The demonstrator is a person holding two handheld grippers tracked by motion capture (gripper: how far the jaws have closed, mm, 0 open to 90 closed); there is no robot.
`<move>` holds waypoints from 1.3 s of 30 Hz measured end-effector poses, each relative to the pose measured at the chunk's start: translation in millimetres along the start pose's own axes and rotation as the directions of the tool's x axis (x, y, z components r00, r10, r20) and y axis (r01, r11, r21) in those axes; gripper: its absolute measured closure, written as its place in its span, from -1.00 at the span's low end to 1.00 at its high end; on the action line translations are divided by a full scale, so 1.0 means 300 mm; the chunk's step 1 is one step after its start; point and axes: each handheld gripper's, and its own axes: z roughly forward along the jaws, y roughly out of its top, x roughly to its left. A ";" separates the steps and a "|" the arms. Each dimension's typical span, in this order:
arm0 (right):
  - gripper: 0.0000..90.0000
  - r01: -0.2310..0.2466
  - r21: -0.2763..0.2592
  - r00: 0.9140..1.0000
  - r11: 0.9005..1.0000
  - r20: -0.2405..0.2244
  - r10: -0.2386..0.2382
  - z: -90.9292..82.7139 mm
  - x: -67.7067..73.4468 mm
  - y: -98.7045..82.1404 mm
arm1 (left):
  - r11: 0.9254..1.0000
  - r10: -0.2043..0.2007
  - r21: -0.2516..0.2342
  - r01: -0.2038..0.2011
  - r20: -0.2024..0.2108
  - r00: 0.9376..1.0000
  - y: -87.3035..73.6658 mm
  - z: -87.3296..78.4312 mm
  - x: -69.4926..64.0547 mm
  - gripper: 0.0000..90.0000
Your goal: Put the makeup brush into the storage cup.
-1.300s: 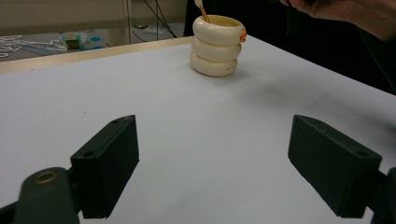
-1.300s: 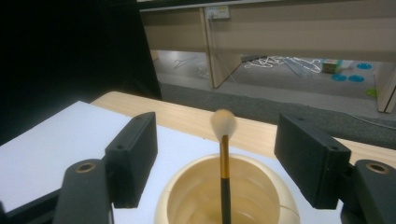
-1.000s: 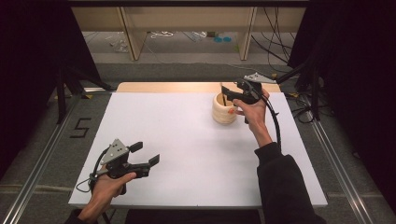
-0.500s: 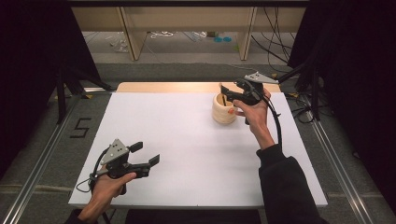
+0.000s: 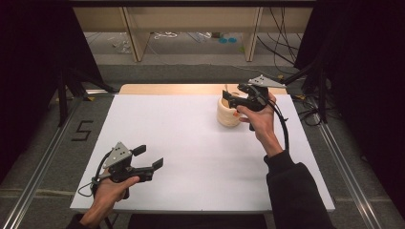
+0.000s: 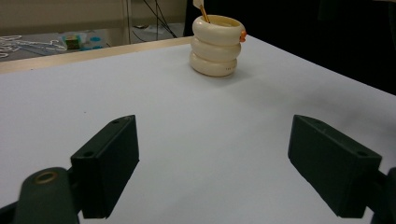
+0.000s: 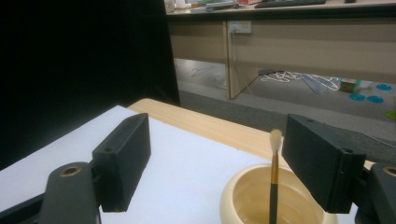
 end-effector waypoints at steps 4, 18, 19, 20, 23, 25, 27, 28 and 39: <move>-0.45 -0.005 -0.001 1.000 1.000 -0.004 0.005 -0.011 0.005 -0.001 | 1.000 0.000 0.000 0.000 0.000 1.000 0.000 0.000 0.000 -0.65; -0.45 -0.008 0.005 0.999 1.000 -0.037 0.009 -0.030 0.022 -0.023 | 1.000 0.000 0.000 0.000 -0.001 1.000 0.000 0.000 0.000 -0.65; -0.45 -0.016 0.004 0.999 1.000 -0.045 0.016 -0.032 0.026 -0.023 | 1.000 0.000 0.000 0.000 -0.001 1.000 0.000 0.000 0.000 -0.65; -0.45 -0.016 0.004 0.999 1.000 -0.045 0.016 -0.032 0.026 -0.023 | 1.000 0.000 0.000 0.000 -0.001 1.000 0.000 0.000 0.000 -0.65; -0.45 -0.011 0.004 0.999 1.000 -0.053 0.011 -0.036 0.041 -0.023 | 1.000 0.001 0.001 -0.001 0.000 1.000 0.000 -0.001 0.000 -0.65; -0.45 0.001 0.004 0.999 1.000 -0.051 -0.001 -0.037 0.046 -0.025 | 1.000 0.000 0.000 0.000 -0.001 1.000 0.000 -0.001 0.000 -0.65; -0.44 -0.003 -0.003 0.998 1.000 -0.058 0.003 -0.038 0.049 -0.030 | 1.000 0.001 0.000 -0.001 -0.001 1.000 0.000 -0.001 0.000 -0.65; -0.45 -0.006 -0.001 0.998 1.000 -0.059 0.006 -0.038 0.052 -0.033 | 1.000 0.001 0.000 -0.001 -0.001 1.000 0.000 -0.001 0.000 -0.65; -0.61 -0.005 0.021 0.998 1.000 -0.068 0.007 -0.049 0.065 -0.057 | 1.000 0.001 -0.003 -0.001 0.005 1.000 0.000 0.000 0.001 -0.65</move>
